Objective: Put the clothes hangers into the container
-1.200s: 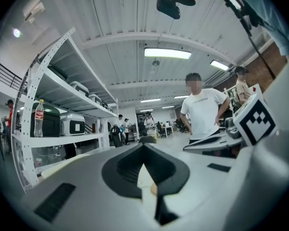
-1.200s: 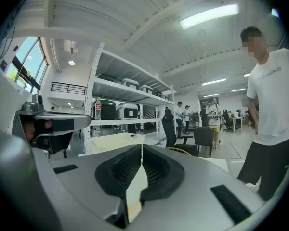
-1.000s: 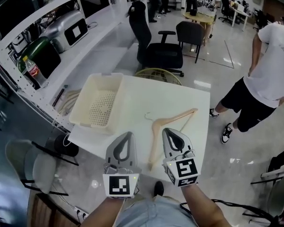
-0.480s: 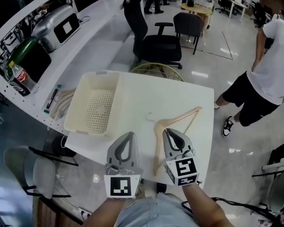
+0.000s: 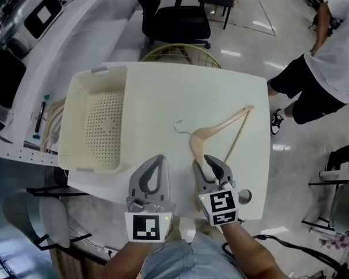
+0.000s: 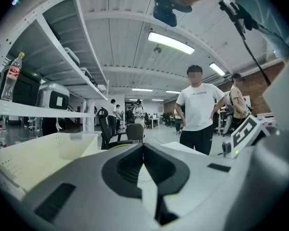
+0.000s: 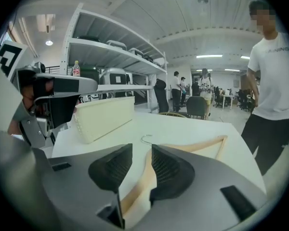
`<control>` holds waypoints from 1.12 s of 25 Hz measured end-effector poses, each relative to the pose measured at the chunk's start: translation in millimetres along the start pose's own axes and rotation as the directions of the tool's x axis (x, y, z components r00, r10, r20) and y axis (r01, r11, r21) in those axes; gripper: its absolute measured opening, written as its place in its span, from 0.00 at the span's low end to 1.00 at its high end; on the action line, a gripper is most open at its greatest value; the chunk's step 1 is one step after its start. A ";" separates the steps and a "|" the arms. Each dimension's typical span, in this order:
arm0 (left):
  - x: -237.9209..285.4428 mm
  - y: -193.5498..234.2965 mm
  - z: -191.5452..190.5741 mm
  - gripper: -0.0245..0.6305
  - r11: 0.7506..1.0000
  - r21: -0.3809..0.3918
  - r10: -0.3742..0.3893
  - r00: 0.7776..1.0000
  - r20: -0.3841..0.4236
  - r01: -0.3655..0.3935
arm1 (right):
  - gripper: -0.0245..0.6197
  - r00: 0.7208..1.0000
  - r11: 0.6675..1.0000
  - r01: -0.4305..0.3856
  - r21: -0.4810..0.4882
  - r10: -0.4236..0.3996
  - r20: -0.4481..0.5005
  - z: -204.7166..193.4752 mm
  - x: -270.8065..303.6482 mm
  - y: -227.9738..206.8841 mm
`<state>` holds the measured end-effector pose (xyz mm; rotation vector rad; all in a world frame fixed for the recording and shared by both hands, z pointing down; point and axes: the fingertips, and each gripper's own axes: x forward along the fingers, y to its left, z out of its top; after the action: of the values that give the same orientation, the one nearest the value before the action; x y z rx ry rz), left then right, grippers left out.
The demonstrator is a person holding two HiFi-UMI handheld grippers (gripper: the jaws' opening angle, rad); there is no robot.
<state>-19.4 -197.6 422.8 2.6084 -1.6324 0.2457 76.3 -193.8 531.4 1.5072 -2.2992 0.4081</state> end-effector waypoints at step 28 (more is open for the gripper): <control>46.0 28.9 -62.1 0.06 0.987 -0.095 -0.138 0.984 -0.110 0.128 | 0.21 0.899 0.979 0.176 0.102 -0.117 -0.422 -60.3 48.8 -22.1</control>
<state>-32.1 -243.1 490.4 2.5711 -1.3936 0.3047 87.1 -216.4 608.1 1.4751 -1.8457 0.7770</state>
